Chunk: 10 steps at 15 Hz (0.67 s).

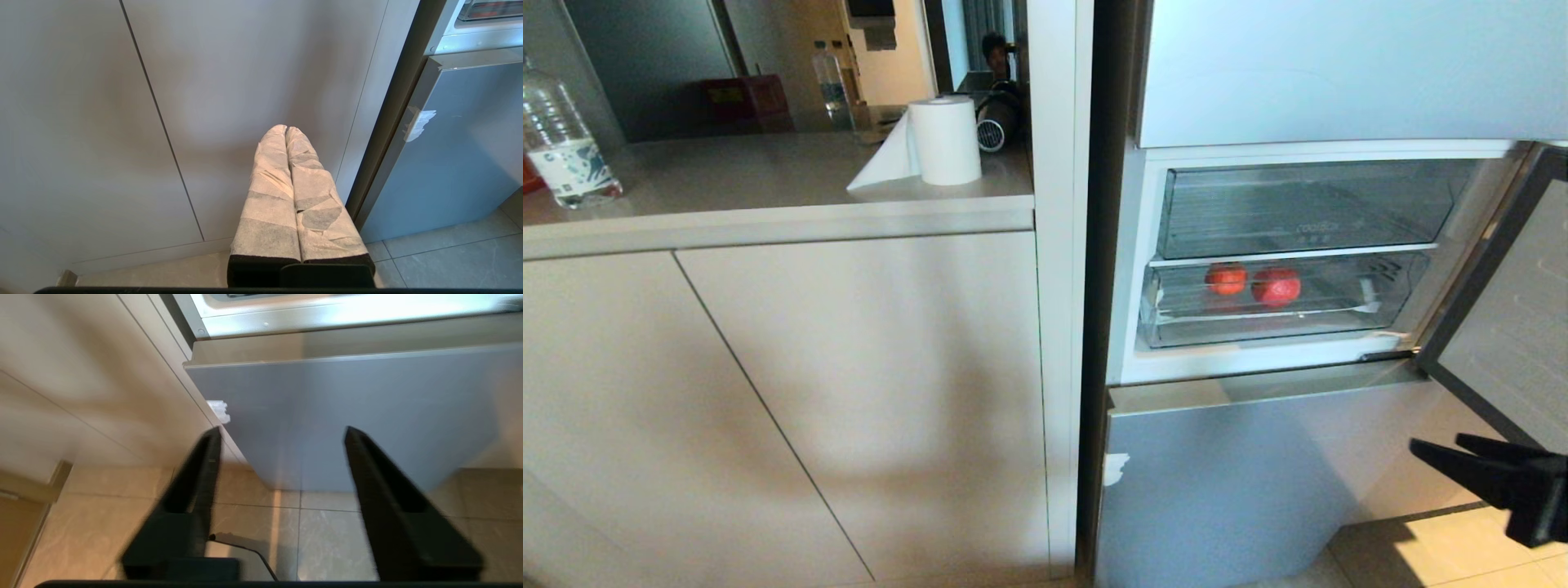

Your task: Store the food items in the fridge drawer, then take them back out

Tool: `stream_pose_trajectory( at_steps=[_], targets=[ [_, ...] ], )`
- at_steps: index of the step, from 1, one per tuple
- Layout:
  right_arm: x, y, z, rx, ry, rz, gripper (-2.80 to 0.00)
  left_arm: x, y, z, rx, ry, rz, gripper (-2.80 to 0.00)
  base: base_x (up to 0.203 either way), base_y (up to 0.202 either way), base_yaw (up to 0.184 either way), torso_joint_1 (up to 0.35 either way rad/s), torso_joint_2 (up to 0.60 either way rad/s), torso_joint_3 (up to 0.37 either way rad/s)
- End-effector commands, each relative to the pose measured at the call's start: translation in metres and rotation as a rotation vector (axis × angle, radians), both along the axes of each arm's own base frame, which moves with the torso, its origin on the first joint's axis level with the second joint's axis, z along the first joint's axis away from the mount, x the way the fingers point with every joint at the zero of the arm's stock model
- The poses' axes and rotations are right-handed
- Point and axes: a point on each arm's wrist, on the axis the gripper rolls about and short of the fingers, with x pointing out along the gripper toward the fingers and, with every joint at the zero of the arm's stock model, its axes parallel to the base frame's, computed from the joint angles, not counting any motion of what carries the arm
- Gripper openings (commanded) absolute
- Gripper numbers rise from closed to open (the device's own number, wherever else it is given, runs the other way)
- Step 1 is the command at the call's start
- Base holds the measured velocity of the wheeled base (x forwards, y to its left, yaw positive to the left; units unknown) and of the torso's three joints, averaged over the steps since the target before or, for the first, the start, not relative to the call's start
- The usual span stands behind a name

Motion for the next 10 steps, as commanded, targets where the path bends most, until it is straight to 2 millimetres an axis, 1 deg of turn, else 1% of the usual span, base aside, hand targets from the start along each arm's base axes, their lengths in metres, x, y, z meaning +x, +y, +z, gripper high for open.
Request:
stream_pose_trajectory(
  at_steps=[1,3,4,5,6,7,9,10],
  targets=[
    [0.075,0.022,-0.04,-0.026,0.139,0.044,0.0,0.0,0.0,0.0,0.0,0.001,0.0,-2.8,0.0,0.0,0.0,0.0,0.0,0.0],
    [0.111,0.046,-0.058,-0.051,0.091,0.047,0.0,0.0,0.0,0.0,0.0,0.003,0.0,-2.8,0.0,0.0,0.0,0.0,0.0,0.0],
    [0.125,0.056,-0.065,-0.06,0.052,0.03,0.0,0.0,0.0,0.0,0.0,0.003,0.0,-2.8,0.0,0.0,0.0,0.0,0.0,0.0],
    [0.139,0.068,-0.069,-0.067,0.004,0.007,-2.8,0.0,0.0,0.0,0.0,0.003,0.0,-2.8,0.0,0.0,0.0,0.0,0.0,0.0],
    [0.151,0.082,-0.069,-0.067,-0.052,-0.007,-2.8,0.0,0.0,0.0,0.0,0.001,0.0,-2.8,0.0,0.0,0.0,0.0,0.0,0.0],
    [0.159,0.098,-0.067,-0.063,-0.093,-0.002,-2.8,0.0,0.0,0.0,0.0,0.002,0.0,-2.8,0.0,0.0,0.0,0.0,0.0,0.0],
    [0.164,0.116,-0.064,-0.062,-0.128,0.002,-2.8,0.0,0.0,0.0,0.0,0.003,0.0,-2.8,0.0,0.0,0.0,0.0,0.0,0.0],
    [0.165,0.12,-0.063,-0.061,-0.14,-0.002,-2.8,0.0,0.0,0.0,0.0,0.001,0.0,-2.8,0.0,0.0,0.0,0.0,0.0,0.0]
  ],
)
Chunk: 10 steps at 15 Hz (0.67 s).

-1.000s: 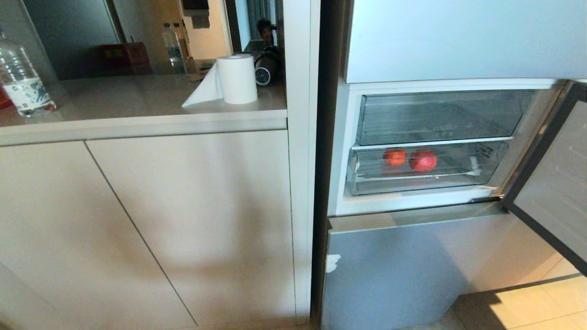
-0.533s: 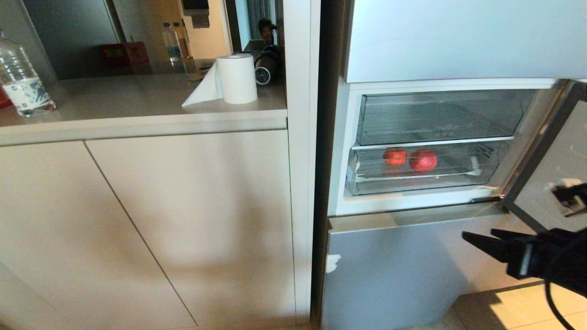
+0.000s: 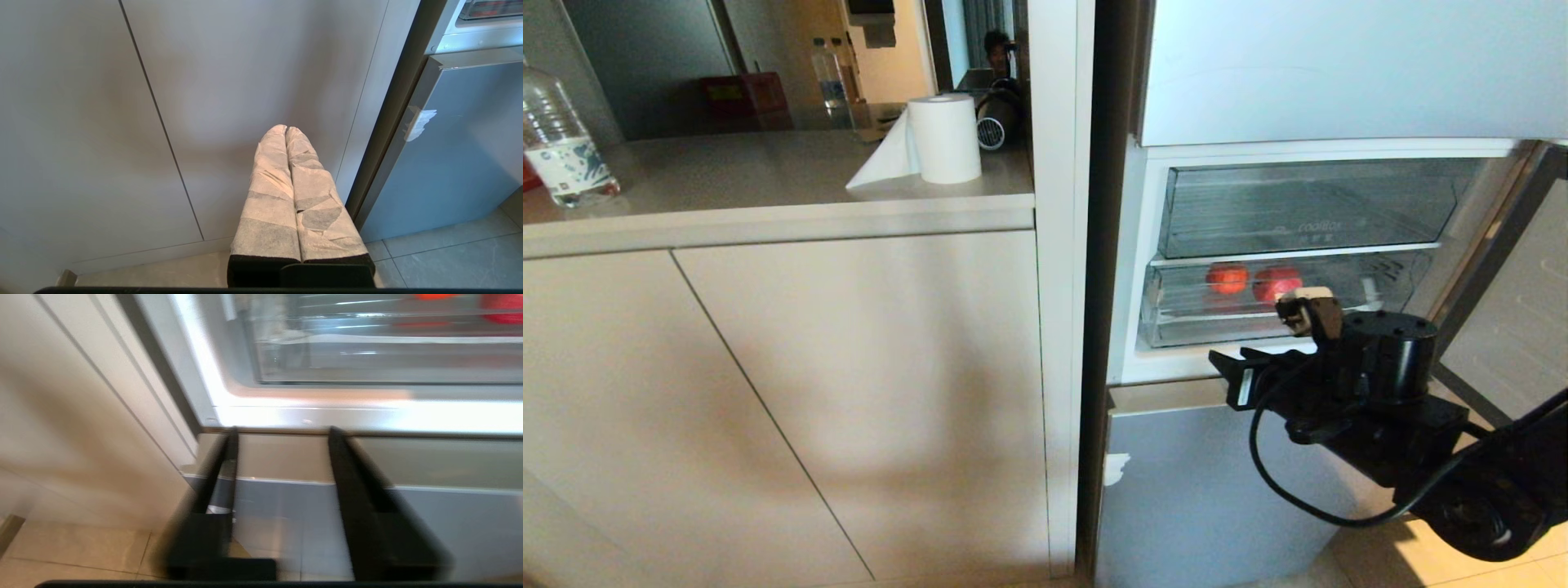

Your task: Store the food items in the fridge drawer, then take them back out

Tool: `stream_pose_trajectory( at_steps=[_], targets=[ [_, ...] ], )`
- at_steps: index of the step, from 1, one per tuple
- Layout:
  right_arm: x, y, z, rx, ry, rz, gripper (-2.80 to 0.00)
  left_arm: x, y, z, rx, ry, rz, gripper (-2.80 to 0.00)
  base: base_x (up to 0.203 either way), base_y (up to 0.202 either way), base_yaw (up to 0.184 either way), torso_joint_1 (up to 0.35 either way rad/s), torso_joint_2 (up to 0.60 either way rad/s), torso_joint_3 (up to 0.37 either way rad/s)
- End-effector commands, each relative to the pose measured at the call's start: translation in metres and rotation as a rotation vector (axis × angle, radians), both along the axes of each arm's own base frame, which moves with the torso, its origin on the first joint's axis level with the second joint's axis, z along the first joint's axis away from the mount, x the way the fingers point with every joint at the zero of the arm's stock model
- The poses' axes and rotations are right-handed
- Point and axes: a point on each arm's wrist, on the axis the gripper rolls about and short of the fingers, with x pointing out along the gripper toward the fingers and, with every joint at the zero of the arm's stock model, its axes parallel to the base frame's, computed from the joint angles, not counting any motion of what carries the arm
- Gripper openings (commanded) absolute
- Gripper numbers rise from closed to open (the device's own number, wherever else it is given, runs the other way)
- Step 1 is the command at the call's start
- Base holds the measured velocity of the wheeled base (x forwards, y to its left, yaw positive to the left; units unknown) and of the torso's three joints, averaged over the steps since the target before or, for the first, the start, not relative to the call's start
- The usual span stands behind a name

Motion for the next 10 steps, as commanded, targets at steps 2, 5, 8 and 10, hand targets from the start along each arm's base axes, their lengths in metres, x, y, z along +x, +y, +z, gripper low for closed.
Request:
stream_pose_trajectory(
  at_steps=[2,5,8,10],
  targets=[
    [0.015,0.022,-0.008,-0.005,-0.005,0.017,-2.8,0.0,0.0,0.0,0.0,0.002,0.0,-2.8,0.0,0.0,0.0,0.0,0.0,0.0],
    [0.028,0.028,-0.008,-0.004,-0.029,-0.024,0.0,0.0,0.0,0.0,0.0,0.002,0.0,-2.8,0.0,0.0,0.0,0.0,0.0,0.0],
    [0.042,0.034,0.001,0.015,-0.078,-0.027,0.0,0.0,0.0,0.0,0.0,0.001,0.0,-2.8,0.0,0.0,0.0,0.0,0.0,0.0],
    [0.052,0.037,-0.001,0.019,-0.09,-0.03,0.0,0.0,0.0,0.0,0.0,0.001,0.0,-2.8,0.0,0.0,0.0,0.0,0.0,0.0]
  ],
)
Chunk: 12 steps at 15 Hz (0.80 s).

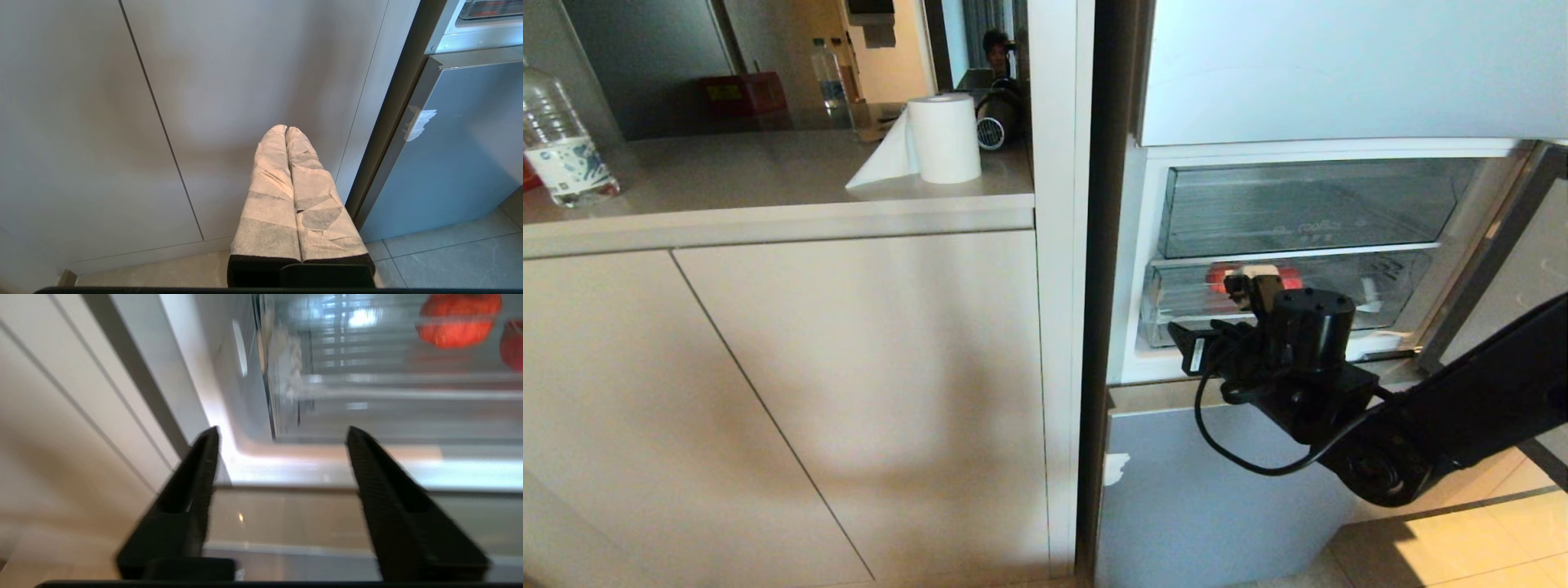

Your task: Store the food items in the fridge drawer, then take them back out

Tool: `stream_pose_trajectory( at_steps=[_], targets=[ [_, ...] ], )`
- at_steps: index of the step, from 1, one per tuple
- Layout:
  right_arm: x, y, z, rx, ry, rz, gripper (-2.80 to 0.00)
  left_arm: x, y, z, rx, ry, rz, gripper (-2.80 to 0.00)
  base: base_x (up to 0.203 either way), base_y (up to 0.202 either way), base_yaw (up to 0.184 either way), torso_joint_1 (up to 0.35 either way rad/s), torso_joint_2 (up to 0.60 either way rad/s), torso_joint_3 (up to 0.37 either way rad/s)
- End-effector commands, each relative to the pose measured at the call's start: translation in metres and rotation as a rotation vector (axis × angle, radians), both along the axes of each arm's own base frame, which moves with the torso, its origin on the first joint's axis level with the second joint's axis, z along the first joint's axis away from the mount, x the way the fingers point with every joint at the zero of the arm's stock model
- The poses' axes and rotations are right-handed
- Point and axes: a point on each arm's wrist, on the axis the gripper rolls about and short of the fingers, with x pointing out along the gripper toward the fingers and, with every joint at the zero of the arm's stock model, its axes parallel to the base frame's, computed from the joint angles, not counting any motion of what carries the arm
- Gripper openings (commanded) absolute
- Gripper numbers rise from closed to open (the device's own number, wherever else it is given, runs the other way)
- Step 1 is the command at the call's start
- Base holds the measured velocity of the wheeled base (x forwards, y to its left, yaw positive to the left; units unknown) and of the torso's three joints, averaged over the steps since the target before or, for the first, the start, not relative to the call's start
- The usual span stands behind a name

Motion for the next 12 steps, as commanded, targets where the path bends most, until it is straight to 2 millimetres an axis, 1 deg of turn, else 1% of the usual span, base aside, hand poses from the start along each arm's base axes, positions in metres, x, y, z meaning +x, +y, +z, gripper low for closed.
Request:
stream_pose_trajectory(
  at_steps=[1,3,4,6,7,9,12],
  targets=[
    [0.014,0.005,-0.006,0.006,-0.011,-0.004,0.0,0.0,0.0,0.0,0.0,0.002,0.0,-2.8,0.0,0.0,0.0,0.0,0.0,0.0],
    [0.025,0.004,-0.009,0.007,-0.018,-0.016,0.0,0.0,0.0,0.0,0.0,0.001,0.0,-2.8,0.0,0.0,0.0,0.0,0.0,0.0],
    [0.027,0.003,-0.009,0.004,-0.019,-0.022,0.0,0.0,0.0,0.0,0.0,0.001,0.0,-2.8,0.0,0.0,0.0,0.0,0.0,0.0],
    [0.029,0.002,-0.007,0.007,-0.029,-0.025,0.0,0.0,0.0,0.0,0.0,0.001,0.0,-2.8,0.0,0.0,0.0,0.0,0.0,0.0],
    [0.032,0.001,-0.003,0.015,-0.043,-0.03,0.0,0.0,0.0,0.0,0.0,0.003,0.0,-2.8,0.0,0.0,0.0,0.0,0.0,0.0],
    [0.041,-0.003,-0.004,0.017,-0.055,-0.047,0.0,0.0,0.0,0.0,0.0,0.001,0.0,-2.8,0.0,0.0,0.0,0.0,0.0,0.0],
    [0.052,0.001,-0.008,0.022,-0.066,-0.049,0.0,0.0,0.0,0.0,0.0,0.003,0.0,-2.8,0.0,0.0,0.0,0.0,0.0,0.0]
  ],
)
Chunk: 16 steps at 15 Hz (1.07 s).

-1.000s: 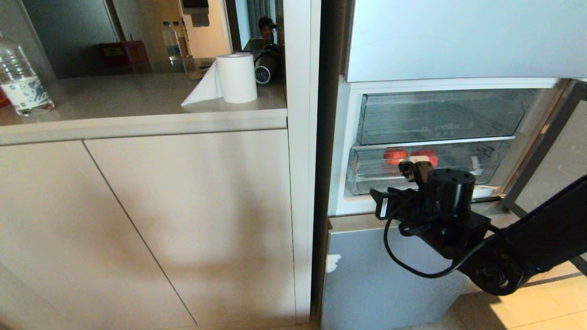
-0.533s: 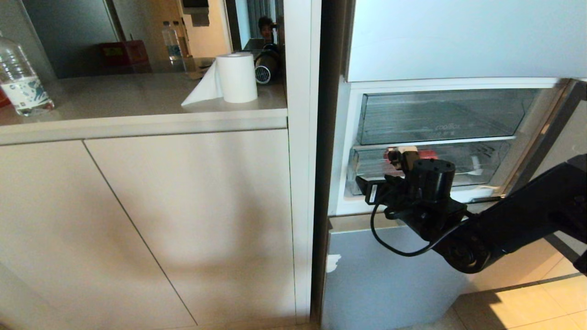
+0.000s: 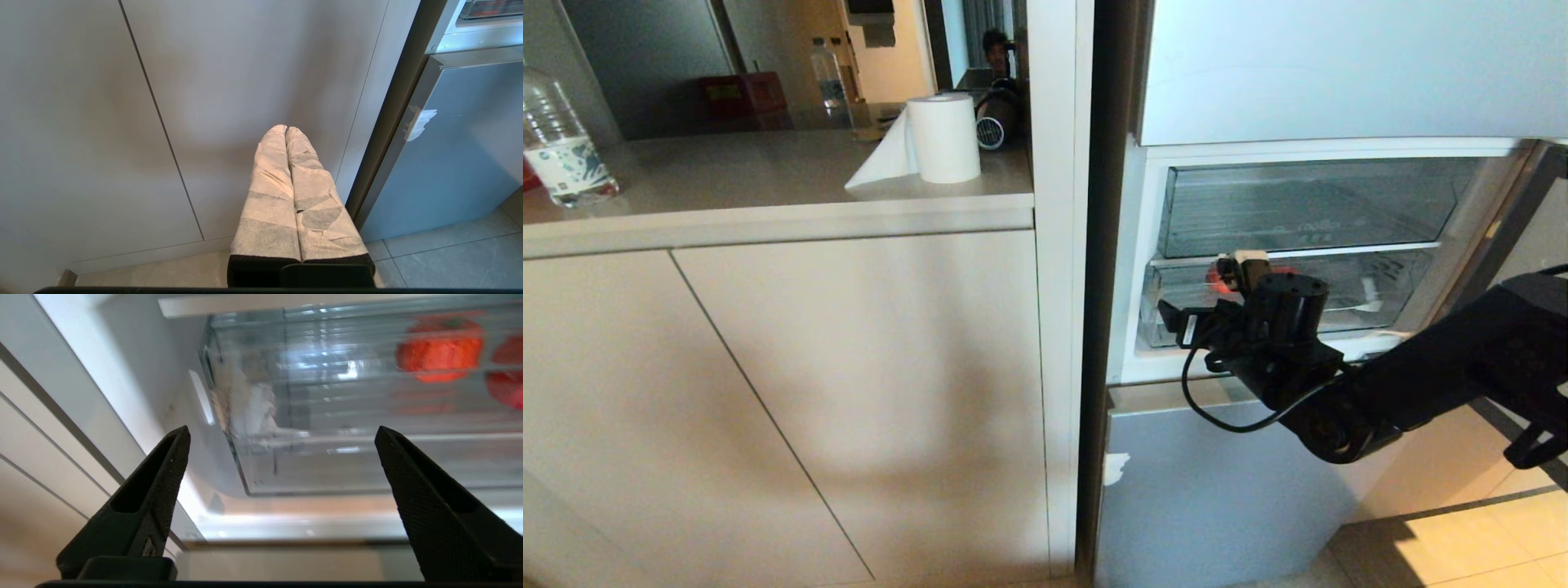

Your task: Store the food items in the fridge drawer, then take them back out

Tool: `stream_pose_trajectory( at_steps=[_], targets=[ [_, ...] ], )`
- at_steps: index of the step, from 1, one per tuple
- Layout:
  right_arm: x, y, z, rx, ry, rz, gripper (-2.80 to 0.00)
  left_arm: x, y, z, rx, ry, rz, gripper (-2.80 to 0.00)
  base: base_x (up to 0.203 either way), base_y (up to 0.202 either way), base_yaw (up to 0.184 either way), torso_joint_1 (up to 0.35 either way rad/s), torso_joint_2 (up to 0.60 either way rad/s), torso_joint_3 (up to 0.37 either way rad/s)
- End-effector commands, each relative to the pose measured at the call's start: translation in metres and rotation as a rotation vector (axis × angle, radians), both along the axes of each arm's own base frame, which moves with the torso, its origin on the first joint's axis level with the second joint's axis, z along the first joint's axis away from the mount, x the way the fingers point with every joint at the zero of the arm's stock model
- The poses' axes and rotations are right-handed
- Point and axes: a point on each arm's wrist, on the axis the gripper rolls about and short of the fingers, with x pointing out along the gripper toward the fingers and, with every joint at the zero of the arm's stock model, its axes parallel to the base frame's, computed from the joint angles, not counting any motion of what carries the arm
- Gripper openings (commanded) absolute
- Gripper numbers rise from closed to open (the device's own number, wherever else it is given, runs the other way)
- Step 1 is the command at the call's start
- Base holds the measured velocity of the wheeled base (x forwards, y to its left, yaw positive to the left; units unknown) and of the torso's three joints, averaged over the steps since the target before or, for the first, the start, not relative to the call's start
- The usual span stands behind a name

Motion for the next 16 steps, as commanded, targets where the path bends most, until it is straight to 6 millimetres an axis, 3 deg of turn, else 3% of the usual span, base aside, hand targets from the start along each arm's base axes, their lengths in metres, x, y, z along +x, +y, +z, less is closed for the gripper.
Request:
stream_pose_trajectory(
  at_steps=[1,16],
  targets=[
    [0.01,0.004,-0.006,0.004,-0.009,-0.002,0.0,0.0,0.0,0.0,0.0,0.002,0.0,-2.8,0.0,0.0,0.0,0.0,0.0,0.0],
    [0.041,0.016,-0.013,0.024,-0.051,-0.014,0.0,0.0,0.0,0.0,0.0,0.001,0.0,-2.8,0.0,0.0,0.0,0.0,0.0,0.0]
  ],
)
